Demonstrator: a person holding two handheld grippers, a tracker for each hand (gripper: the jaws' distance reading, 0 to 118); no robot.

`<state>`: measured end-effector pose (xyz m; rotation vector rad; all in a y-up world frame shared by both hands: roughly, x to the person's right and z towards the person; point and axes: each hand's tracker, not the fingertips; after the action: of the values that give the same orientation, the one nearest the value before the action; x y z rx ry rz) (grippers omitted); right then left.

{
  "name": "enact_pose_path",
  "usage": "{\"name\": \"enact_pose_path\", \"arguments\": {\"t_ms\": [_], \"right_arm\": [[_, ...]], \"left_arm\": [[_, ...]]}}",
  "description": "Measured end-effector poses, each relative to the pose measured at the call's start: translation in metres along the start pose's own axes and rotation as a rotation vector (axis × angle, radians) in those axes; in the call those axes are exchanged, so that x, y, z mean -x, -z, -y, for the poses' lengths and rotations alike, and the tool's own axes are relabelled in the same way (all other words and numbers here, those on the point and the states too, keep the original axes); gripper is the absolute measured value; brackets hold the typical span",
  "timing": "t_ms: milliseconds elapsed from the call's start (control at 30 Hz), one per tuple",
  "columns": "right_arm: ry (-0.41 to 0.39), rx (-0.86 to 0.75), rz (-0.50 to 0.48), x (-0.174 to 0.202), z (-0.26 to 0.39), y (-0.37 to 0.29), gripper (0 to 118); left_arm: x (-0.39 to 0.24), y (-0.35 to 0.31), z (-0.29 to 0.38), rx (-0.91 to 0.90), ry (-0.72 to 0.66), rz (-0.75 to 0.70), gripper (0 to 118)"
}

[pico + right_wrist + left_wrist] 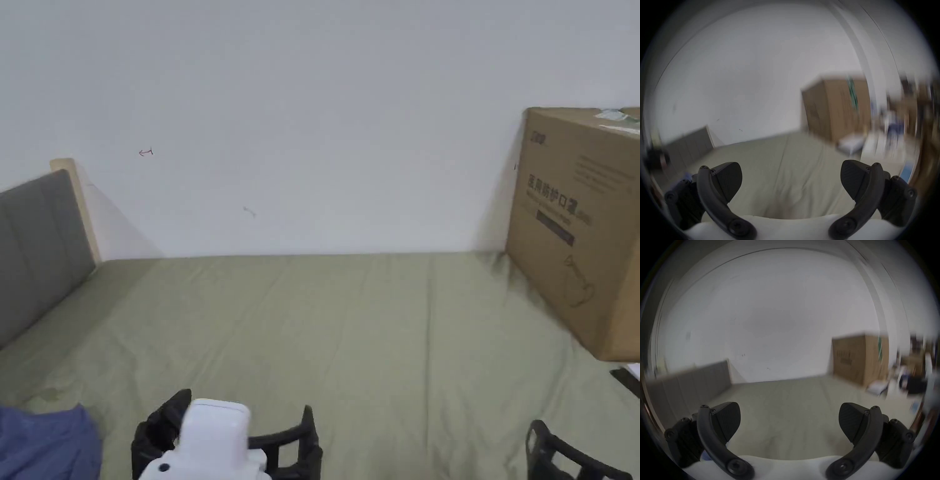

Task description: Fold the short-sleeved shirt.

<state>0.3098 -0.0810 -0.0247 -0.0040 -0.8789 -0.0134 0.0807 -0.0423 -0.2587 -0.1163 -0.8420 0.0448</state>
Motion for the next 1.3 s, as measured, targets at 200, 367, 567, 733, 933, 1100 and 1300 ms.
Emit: {"name": "enact_pose_path", "arguments": {"t_ms": [200, 367, 567, 733, 933, 1100, 1300], "right_arm": [[-0.041, -0.119, -0.054, 0.028, -0.014, -0.017, 118], [0.006, -0.094, -0.08, 0.029, -0.009, -0.018, 118], [-0.045, -0.069, -0.06, 0.024, -0.001, -0.019, 118], [-0.06, -0.079, -0.047, 0.023, -0.003, -0.022, 118], [-0.065, -0.08, -0.071, 0.024, -0.005, -0.022, 118], [-0.054, -0.104, -0.059, 0.023, -0.006, -0.023, 118], [-0.012, -0.09, -0.058, 0.018, -0.01, -0.02, 118]], "left_arm": [[-0.015, -0.014, 0.016, -0.109, 0.144, -0.077, 118], [-0.008, -0.022, 0.018, -0.102, 0.053, -0.086, 118], [0.004, -0.02, 0.015, -0.086, -0.015, -0.14, 118], [0.008, -0.019, 0.015, -0.081, -0.035, -0.135, 118], [0.005, -0.019, 0.016, -0.1, 0.016, -0.131, 118], [0.006, -0.02, 0.014, -0.114, 0.019, -0.137, 118], [0.005, -0.019, 0.012, -0.115, 0.037, -0.153, 118]]}}
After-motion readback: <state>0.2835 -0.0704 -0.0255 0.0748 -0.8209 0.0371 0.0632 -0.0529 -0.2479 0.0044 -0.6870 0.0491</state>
